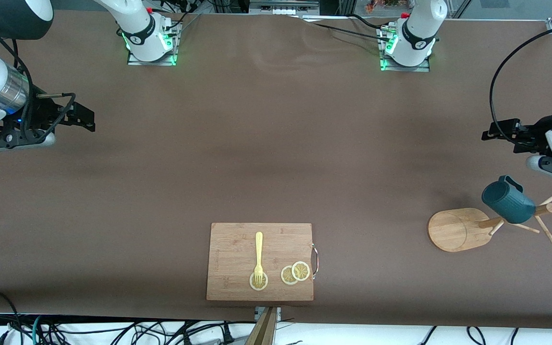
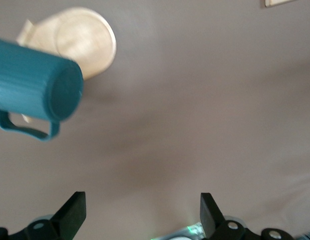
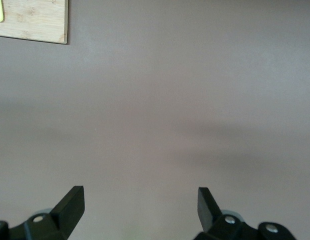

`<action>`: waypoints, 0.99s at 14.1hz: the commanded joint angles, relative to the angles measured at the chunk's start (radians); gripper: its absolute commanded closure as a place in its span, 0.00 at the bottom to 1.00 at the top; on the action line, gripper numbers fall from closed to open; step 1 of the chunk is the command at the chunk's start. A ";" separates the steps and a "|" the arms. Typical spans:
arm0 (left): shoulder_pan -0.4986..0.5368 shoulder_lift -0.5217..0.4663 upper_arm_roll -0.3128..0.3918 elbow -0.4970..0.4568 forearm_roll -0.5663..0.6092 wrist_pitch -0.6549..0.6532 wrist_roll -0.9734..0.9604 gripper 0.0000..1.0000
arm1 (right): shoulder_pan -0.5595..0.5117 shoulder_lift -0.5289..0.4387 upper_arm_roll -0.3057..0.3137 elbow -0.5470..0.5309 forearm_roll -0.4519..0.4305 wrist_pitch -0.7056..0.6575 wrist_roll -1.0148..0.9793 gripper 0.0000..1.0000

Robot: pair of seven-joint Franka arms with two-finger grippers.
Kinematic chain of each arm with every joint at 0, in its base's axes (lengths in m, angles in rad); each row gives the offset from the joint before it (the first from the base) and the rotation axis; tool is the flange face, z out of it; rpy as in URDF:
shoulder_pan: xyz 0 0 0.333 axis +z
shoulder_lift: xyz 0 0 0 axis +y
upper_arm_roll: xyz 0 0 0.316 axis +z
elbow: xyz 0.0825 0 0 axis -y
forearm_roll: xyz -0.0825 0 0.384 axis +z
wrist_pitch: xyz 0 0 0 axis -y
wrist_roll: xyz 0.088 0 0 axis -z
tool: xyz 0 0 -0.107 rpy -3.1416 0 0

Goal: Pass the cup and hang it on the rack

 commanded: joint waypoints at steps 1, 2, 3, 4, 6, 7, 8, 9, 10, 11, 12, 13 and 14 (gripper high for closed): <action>-0.016 -0.010 0.004 0.056 0.074 0.044 -0.012 0.00 | 0.001 -0.001 0.002 0.004 -0.012 0.001 -0.011 0.00; -0.023 -0.025 0.004 0.059 0.120 0.055 -0.012 0.00 | 0.001 -0.001 0.002 0.004 -0.012 0.001 -0.011 0.00; -0.036 -0.047 0.004 0.058 0.148 0.052 -0.013 0.00 | 0.002 -0.001 0.002 0.005 -0.012 0.000 -0.011 0.00; -0.046 -0.071 0.003 0.058 0.165 0.043 -0.018 0.00 | 0.002 -0.001 0.002 0.004 -0.012 0.000 -0.011 0.00; -0.052 -0.108 -0.026 0.053 0.153 0.008 -0.126 0.00 | 0.001 -0.001 0.004 0.005 -0.012 0.001 -0.011 0.00; -0.043 -0.114 -0.038 0.050 0.122 -0.009 -0.228 0.00 | 0.001 -0.001 0.002 0.005 -0.012 0.000 -0.011 0.00; -0.044 -0.119 -0.040 0.052 0.095 -0.029 -0.305 0.00 | 0.001 -0.001 0.002 0.005 -0.012 0.001 -0.011 0.00; -0.046 -0.120 -0.049 0.053 0.099 -0.046 -0.358 0.00 | 0.001 -0.001 0.002 0.004 -0.012 0.001 -0.011 0.00; -0.038 -0.119 -0.066 0.053 0.102 -0.049 -0.364 0.00 | 0.001 -0.001 0.002 0.004 -0.012 0.001 -0.011 0.00; -0.024 -0.117 -0.071 0.053 0.090 -0.049 -0.364 0.00 | 0.001 -0.001 0.004 0.004 -0.012 0.000 -0.011 0.00; -0.017 -0.110 -0.071 0.058 0.088 -0.049 -0.364 0.00 | 0.002 -0.001 0.004 0.004 -0.010 0.001 -0.011 0.00; -0.023 -0.105 -0.071 0.061 0.091 -0.054 -0.364 0.00 | 0.002 -0.001 0.004 0.004 -0.012 0.001 -0.011 0.00; -0.032 -0.104 -0.069 0.065 0.091 -0.060 -0.364 0.00 | 0.002 -0.001 0.004 0.004 -0.012 0.000 -0.011 0.00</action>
